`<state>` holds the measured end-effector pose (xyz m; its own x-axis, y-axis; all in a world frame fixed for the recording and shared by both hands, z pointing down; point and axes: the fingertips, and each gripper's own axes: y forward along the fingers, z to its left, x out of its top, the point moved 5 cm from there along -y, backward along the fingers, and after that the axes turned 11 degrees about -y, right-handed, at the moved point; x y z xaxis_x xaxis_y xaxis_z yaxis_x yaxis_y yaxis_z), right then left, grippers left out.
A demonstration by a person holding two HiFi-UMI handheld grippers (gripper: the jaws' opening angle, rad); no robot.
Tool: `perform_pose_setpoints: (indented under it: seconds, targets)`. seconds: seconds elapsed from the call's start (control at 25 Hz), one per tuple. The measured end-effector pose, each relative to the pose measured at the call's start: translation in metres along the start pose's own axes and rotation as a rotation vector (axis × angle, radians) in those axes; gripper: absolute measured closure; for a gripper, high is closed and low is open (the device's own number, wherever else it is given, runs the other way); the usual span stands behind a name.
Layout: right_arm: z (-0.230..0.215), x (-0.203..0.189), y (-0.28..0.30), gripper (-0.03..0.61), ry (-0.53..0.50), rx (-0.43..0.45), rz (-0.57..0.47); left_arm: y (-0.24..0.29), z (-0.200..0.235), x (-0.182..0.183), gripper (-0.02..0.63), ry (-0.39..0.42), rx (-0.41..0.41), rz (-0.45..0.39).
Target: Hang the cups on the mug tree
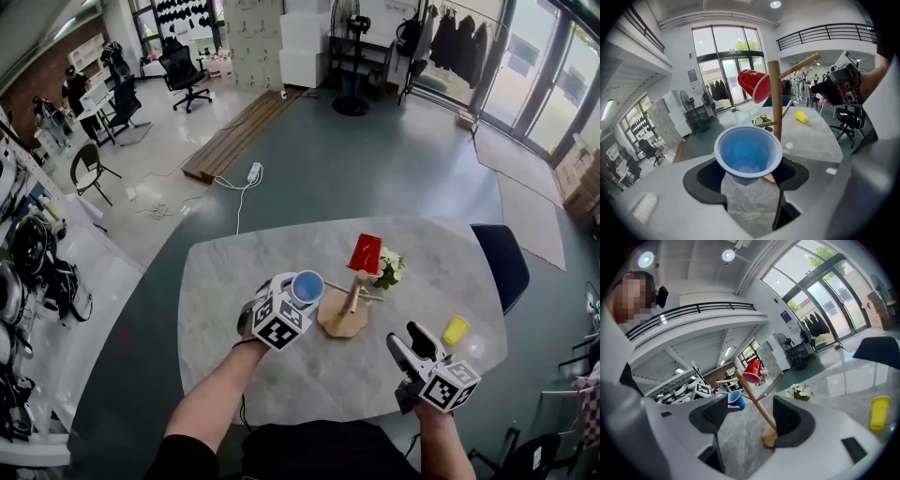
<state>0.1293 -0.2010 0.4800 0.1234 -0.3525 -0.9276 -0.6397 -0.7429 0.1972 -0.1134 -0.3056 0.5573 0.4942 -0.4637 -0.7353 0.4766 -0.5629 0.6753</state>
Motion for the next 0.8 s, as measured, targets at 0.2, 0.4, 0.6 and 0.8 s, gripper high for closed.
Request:
perform_pose_setpoints:
  seconds: [0.2,0.4,0.6,0.8]
  targets:
    - [-0.011,0.0,-0.01,0.268,0.008,0.001,-0.009,0.005,0.003,-0.006,0.311,-0.022,0.022,0.041]
    - [-0.017,0.0,-0.017,0.272,0.012,0.006,-0.01,0.013,-0.006,-0.002,0.311,0.02,0.024,0.072]
    - [-0.02,-0.002,-0.024,0.273,0.017,0.003,-0.012,0.016,-0.012,0.012,0.311,0.124,0.048,0.086]
    - [-0.022,-0.003,-0.03,0.275,0.031,-0.002,-0.018,0.015,-0.02,0.02,0.311,0.286,0.097,0.12]
